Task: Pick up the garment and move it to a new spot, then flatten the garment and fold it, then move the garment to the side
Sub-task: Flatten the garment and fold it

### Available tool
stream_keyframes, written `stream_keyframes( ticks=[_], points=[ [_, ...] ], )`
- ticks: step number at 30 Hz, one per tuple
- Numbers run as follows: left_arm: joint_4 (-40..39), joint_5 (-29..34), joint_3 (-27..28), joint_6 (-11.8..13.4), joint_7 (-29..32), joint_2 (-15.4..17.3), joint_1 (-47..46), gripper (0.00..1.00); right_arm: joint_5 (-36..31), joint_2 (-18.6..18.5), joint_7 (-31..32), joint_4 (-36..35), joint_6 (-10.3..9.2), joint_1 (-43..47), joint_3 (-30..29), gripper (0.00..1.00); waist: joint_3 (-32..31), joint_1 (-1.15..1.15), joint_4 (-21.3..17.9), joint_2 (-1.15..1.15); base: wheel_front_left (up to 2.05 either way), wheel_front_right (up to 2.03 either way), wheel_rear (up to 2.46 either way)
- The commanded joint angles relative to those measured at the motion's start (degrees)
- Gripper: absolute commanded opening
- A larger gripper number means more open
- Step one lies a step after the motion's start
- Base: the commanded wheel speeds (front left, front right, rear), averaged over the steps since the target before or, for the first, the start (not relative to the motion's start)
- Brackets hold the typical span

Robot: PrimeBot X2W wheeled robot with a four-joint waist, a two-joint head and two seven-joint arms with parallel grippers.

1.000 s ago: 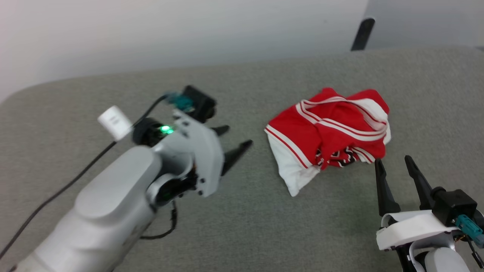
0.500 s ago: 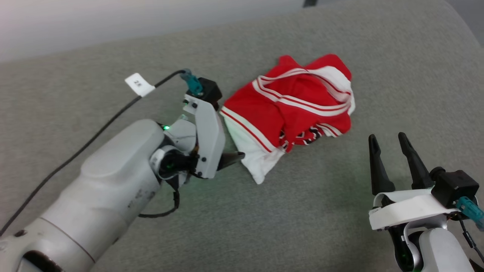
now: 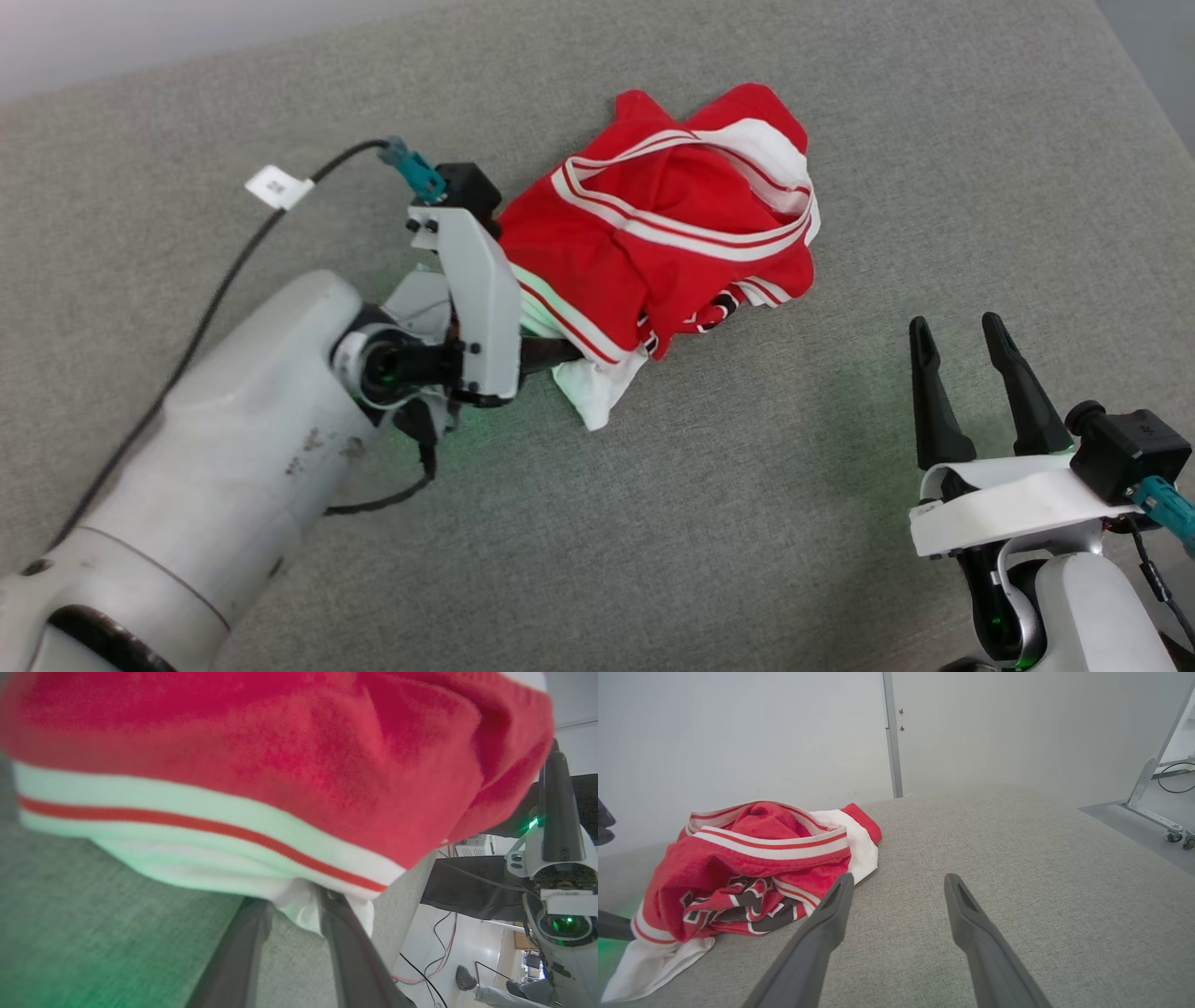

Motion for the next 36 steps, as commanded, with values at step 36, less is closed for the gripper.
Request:
stream_keyframes(
  ticks=[36],
  points=[
    [-10.81, 25.60, -15.87, 0.13, -14.41, 19.09, -3.55, 0.00, -1.87, 0.12, -0.31, 1.02, -0.08, 1.97, 0.53, 1.00, -6.67, 0.00, 9.71, 0.00, 0.00, 0.00, 0.00]
  ],
)
